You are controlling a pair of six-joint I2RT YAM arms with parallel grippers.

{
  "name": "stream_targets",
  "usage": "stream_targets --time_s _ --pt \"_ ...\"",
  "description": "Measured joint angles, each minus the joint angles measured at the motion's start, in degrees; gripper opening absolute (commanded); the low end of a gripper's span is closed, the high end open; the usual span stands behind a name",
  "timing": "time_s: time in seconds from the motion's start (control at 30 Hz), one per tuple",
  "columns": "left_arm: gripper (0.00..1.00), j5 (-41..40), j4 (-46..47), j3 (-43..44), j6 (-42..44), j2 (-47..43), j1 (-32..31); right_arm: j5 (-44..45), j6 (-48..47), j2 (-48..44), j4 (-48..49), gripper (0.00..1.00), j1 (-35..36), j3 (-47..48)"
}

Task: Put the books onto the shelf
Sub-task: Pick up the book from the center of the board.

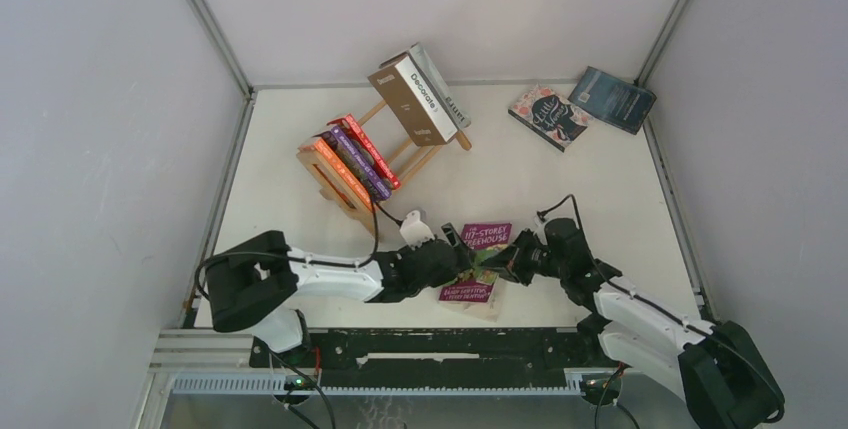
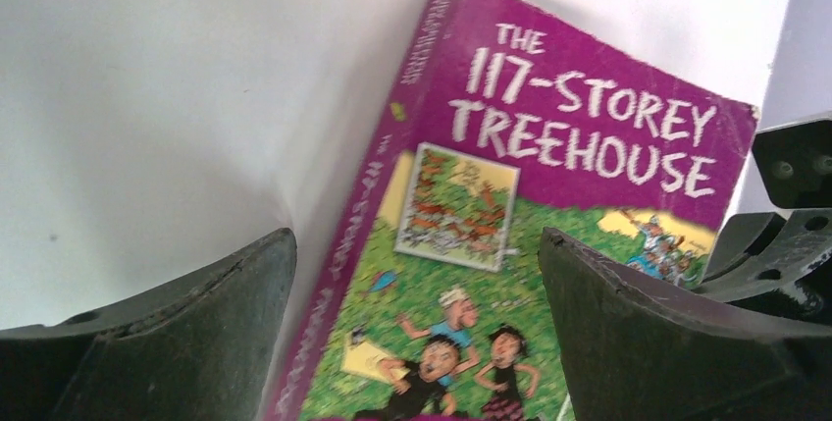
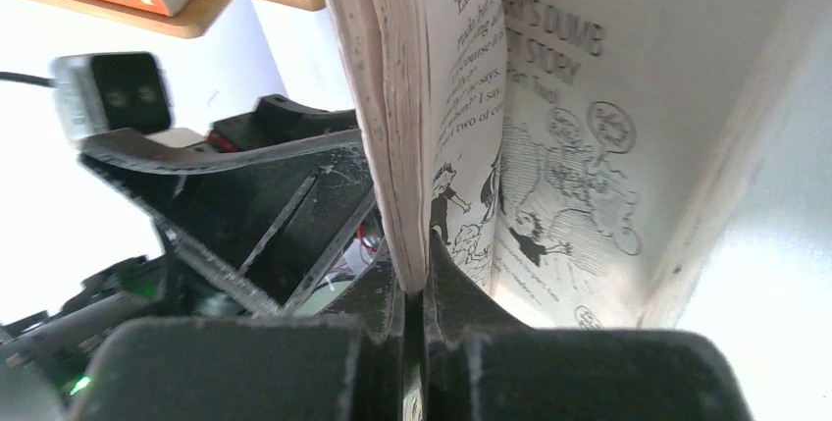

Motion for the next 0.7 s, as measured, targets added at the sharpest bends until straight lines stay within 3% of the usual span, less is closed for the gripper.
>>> stream_targets --time_s 0.23,0.7 --pt "1.0 1.6 9.11 -9.03 -4.81 -5.09 1.11 -4.98 1.49 -5.09 0.07 0.0 -4.5 0.0" --pt "0.99 8.41 18.34 -11.52 -2.82 -4.83 1.42 -14.45 13.03 -11.93 7.56 0.0 -6.4 -8.11"
